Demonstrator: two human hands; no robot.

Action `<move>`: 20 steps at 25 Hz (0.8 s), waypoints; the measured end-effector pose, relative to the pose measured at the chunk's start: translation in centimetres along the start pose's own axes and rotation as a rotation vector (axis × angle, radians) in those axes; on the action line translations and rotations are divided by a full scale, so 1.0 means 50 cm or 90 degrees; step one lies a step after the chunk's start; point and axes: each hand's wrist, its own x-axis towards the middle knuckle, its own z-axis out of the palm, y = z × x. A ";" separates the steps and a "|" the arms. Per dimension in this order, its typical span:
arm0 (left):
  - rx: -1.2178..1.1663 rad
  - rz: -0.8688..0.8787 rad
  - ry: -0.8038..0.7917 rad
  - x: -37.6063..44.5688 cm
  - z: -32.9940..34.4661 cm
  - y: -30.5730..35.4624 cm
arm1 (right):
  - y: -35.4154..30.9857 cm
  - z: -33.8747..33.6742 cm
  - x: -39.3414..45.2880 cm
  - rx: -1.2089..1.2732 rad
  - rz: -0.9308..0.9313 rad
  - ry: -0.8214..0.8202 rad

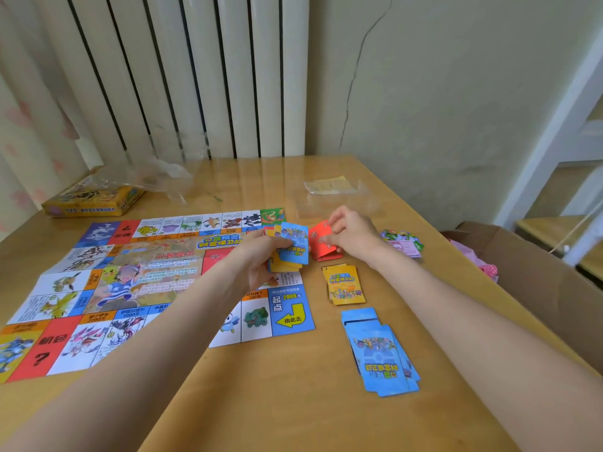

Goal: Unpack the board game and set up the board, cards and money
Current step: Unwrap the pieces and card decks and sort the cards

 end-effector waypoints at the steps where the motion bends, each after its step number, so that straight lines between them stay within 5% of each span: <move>1: 0.001 -0.002 0.005 0.000 -0.001 -0.002 | 0.003 0.004 0.003 -0.051 -0.003 -0.006; 5: 0.013 -0.006 -0.003 -0.007 -0.001 -0.005 | -0.008 0.004 -0.006 -0.174 -0.044 0.043; 9: 0.000 0.005 -0.007 -0.024 0.009 -0.003 | -0.047 -0.013 -0.035 0.099 -0.022 -0.058; 15: -0.008 -0.019 -0.104 -0.067 0.015 0.013 | -0.048 -0.057 -0.068 0.211 0.064 -0.061; 20: 0.049 -0.046 -0.169 -0.105 0.017 -0.005 | -0.038 -0.127 -0.134 0.249 0.107 -0.266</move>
